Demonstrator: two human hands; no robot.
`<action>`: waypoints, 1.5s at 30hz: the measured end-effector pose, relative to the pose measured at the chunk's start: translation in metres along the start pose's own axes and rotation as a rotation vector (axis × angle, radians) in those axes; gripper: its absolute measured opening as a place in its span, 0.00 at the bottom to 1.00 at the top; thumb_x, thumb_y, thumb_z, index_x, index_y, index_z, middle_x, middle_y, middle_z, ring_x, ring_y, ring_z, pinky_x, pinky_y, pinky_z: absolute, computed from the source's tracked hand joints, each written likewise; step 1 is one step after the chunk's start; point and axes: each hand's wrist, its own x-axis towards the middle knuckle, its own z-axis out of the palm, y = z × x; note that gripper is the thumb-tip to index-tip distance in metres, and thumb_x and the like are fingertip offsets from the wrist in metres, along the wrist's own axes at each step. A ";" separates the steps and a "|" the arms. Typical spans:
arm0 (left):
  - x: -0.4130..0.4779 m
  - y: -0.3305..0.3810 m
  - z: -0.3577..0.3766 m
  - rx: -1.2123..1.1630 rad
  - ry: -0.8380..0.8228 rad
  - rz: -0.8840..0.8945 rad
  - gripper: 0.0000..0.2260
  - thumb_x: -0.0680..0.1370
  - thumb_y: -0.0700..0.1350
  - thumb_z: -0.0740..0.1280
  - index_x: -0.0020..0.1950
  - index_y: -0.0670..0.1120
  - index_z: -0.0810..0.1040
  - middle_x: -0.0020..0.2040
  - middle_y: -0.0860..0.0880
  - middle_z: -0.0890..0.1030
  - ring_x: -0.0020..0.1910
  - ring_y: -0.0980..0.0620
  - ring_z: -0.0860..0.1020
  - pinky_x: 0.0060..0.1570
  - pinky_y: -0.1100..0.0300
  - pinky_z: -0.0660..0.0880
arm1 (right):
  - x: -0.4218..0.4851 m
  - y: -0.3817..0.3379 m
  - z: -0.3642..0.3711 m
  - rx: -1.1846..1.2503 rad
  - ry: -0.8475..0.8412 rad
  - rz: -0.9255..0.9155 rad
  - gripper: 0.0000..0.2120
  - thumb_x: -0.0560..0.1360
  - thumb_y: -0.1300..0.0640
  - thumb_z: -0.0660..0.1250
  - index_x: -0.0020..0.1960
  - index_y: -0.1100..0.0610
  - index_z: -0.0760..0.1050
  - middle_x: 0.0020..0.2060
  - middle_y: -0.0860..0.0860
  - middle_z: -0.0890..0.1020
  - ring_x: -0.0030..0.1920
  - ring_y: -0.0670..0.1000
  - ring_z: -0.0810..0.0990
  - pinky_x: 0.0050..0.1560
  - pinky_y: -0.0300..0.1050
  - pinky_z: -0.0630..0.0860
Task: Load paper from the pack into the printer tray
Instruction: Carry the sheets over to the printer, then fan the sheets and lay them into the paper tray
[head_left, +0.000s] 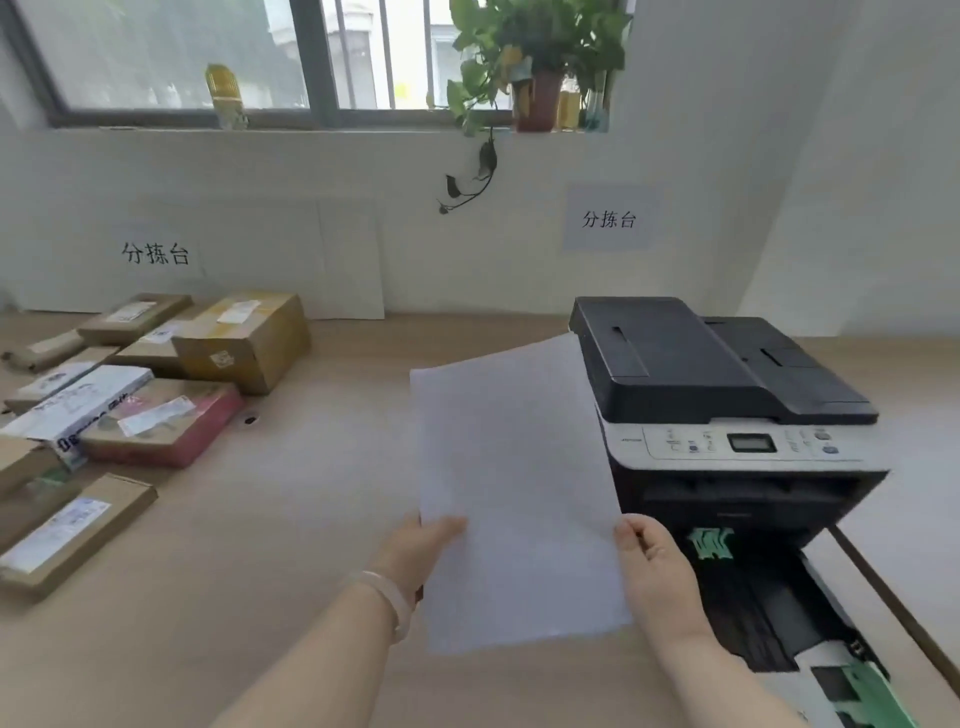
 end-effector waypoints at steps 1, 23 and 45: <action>0.005 -0.010 0.002 0.080 0.028 0.008 0.12 0.75 0.43 0.68 0.58 0.44 0.78 0.48 0.45 0.83 0.46 0.44 0.82 0.51 0.48 0.79 | 0.002 0.010 0.000 -0.007 -0.047 0.038 0.06 0.79 0.53 0.61 0.49 0.49 0.77 0.43 0.49 0.83 0.48 0.53 0.81 0.44 0.43 0.74; 0.113 -0.118 0.010 0.187 0.154 -0.033 0.05 0.75 0.40 0.70 0.50 0.46 0.81 0.48 0.46 0.82 0.49 0.52 0.78 0.48 0.59 0.75 | 0.077 0.118 0.076 -0.206 -0.323 0.270 0.03 0.73 0.59 0.70 0.43 0.52 0.81 0.41 0.50 0.86 0.45 0.51 0.83 0.39 0.38 0.75; 0.132 -0.105 0.001 -0.288 0.198 -0.264 0.08 0.73 0.46 0.72 0.51 0.46 0.81 0.49 0.49 0.84 0.48 0.49 0.82 0.50 0.53 0.78 | 0.091 0.079 0.089 0.722 -0.336 0.616 0.17 0.74 0.54 0.66 0.62 0.55 0.74 0.56 0.54 0.83 0.57 0.57 0.82 0.56 0.55 0.78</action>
